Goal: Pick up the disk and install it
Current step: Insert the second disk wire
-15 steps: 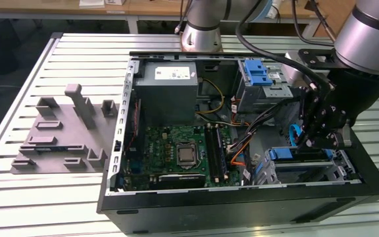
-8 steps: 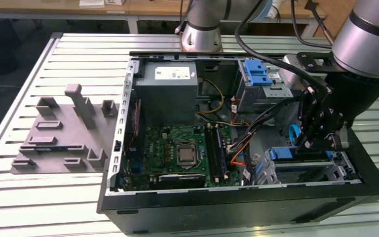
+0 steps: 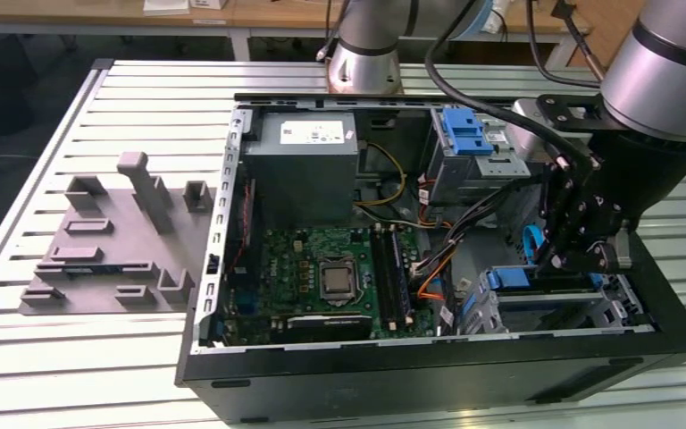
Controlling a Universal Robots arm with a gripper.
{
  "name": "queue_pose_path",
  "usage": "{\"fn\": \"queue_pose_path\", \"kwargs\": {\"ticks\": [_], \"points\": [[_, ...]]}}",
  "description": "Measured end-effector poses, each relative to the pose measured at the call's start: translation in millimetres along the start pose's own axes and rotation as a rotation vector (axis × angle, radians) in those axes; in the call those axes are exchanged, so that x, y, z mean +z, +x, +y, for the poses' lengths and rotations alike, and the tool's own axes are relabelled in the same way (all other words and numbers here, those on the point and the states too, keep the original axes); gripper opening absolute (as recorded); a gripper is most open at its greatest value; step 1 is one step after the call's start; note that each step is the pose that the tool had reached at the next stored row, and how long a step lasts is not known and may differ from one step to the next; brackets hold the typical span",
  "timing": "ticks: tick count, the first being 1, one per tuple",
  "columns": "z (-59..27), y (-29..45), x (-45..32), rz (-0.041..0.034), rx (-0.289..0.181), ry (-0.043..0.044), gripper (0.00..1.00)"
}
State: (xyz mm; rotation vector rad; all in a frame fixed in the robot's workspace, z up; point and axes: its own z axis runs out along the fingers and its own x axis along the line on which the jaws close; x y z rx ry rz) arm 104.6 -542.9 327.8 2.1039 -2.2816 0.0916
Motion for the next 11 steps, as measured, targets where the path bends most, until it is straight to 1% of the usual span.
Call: {"fn": "queue_pose_path", "kwargs": {"ticks": [11], "points": [[0.0, 0.0, 0.5, -0.0008, 0.000, 0.0000, 0.16]]}}
